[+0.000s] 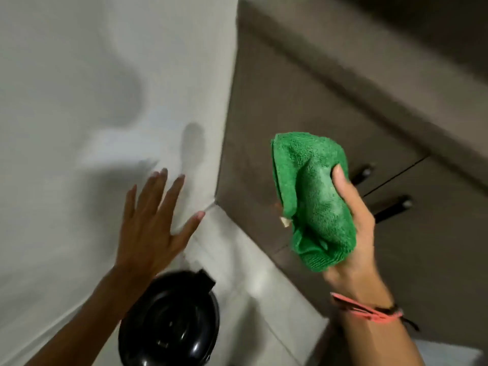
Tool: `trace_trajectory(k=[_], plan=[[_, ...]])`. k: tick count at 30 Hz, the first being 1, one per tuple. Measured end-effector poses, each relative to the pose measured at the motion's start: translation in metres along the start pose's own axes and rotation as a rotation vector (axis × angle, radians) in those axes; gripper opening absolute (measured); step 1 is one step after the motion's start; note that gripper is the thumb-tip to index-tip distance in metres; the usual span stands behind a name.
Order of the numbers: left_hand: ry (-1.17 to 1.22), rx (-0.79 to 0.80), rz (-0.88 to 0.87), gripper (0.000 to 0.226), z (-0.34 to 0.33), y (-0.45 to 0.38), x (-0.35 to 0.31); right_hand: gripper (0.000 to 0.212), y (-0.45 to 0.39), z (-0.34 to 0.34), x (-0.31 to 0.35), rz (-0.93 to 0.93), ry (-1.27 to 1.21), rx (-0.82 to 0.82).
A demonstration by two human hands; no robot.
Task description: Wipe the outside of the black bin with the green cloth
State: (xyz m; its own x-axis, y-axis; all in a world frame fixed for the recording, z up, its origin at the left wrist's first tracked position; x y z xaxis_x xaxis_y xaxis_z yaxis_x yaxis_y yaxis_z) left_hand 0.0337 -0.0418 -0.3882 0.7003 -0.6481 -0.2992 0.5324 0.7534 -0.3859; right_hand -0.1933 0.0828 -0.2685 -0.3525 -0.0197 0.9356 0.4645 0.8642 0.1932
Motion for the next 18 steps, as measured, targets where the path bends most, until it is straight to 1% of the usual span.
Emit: trace_trajectory(k=[1, 2, 3, 4, 6, 7, 9, 11, 12, 13, 15, 18], plan=[[-0.074, -0.117, -0.114, 0.076, 0.040, -0.027, -0.019, 0.028, -0.004, 0.008, 0.044, 0.175, 0.158, -0.042], [-0.146, -0.199, -0.184, 0.072, 0.080, -0.053, -0.039, 0.022, -0.005, 0.014, 0.096, 0.344, 0.377, -0.111], [-0.197, -0.252, -0.218, 0.071, 0.118, -0.079, -0.060, 0.020, -0.006, 0.019, 0.144, 0.505, 0.625, -0.165], [-0.217, -0.279, -0.223, 0.071, 0.144, -0.098, -0.074, 0.023, -0.013, 0.024, 0.171, 0.599, 0.848, -0.255], [-0.196, -0.299, -0.200, 0.073, 0.178, -0.126, -0.091, 0.032, -0.042, 0.040, 0.190, 0.607, 1.246, -0.383], [-0.195, -0.331, -0.218, 0.072, 0.193, -0.137, -0.101, 0.038, -0.057, 0.053, 0.200, 0.557, 1.417, -0.420], [-0.213, -0.381, -0.272, 0.071, 0.216, -0.151, -0.121, 0.046, -0.080, 0.079, 0.209, 0.371, 1.696, -0.434], [-0.247, -0.364, -0.294, 0.071, 0.230, -0.159, -0.133, 0.051, -0.090, 0.099, 0.211, 0.164, 1.789, -0.390], [-0.270, -0.350, -0.298, 0.072, 0.237, -0.164, -0.138, 0.054, -0.090, 0.102, 0.211, 0.114, 1.773, -0.366], [-0.287, -0.326, -0.287, 0.073, 0.244, -0.167, -0.141, 0.058, -0.090, 0.100, 0.212, 0.109, 1.773, -0.359], [-0.317, -0.299, -0.273, 0.076, 0.263, -0.174, -0.145, 0.065, -0.086, 0.077, 0.226, 0.227, 1.791, -0.356], [-0.377, -0.346, -0.272, 0.080, 0.325, -0.196, -0.152, 0.073, -0.067, -0.006, 0.278, 0.588, 1.781, -0.322]])
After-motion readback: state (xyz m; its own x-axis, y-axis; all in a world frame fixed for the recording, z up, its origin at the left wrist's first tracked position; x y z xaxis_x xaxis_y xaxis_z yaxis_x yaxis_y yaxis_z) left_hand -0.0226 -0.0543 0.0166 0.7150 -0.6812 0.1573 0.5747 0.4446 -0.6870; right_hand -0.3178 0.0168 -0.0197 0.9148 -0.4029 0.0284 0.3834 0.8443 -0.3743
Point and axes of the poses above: each hand's wrist, its own y-axis away from the middle knuckle, its own z-axis out of the back of the hand, x = y × z, the point moved 4 cm from there along -y, towards the middle knuckle, and after that the axes turned 6 degrees about -z, right-handed, at the moved point
